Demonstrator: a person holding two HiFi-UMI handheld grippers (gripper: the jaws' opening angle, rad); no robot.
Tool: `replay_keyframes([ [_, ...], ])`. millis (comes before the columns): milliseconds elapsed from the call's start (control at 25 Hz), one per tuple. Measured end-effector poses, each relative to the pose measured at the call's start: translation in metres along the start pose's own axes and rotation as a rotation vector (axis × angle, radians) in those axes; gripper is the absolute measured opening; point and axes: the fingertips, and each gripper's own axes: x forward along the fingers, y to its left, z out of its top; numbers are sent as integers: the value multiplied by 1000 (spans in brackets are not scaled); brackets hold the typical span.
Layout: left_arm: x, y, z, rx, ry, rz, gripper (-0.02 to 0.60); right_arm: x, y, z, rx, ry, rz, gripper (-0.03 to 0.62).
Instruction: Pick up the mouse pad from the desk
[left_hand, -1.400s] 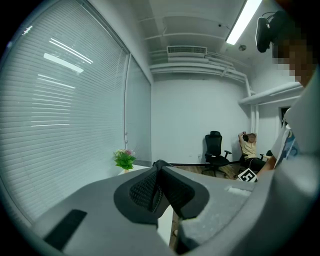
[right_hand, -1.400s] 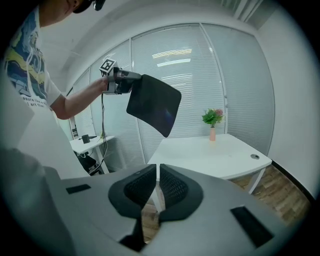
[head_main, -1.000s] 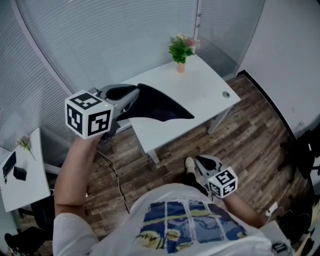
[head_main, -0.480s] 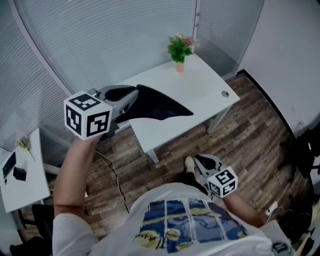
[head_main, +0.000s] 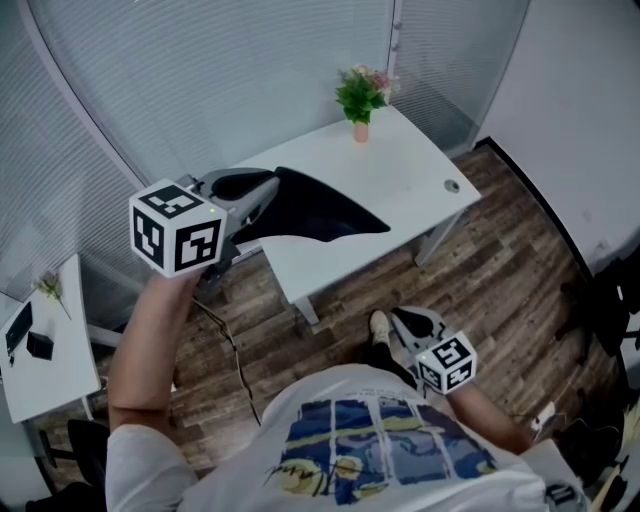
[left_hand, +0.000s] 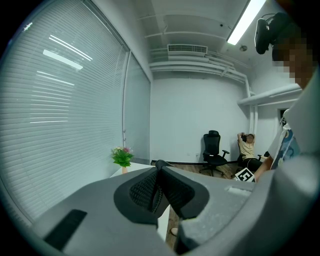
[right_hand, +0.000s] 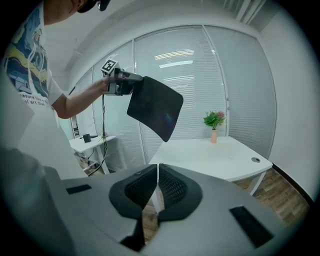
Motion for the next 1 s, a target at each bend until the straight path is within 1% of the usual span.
replay_keyframes([
  [360, 1, 1, 3, 5, 1, 2, 25, 0, -3, 4, -7, -6, -5, 5],
  [1000, 0, -16, 1, 8, -1, -8, 25, -7, 6, 0, -14, -11, 1, 2],
])
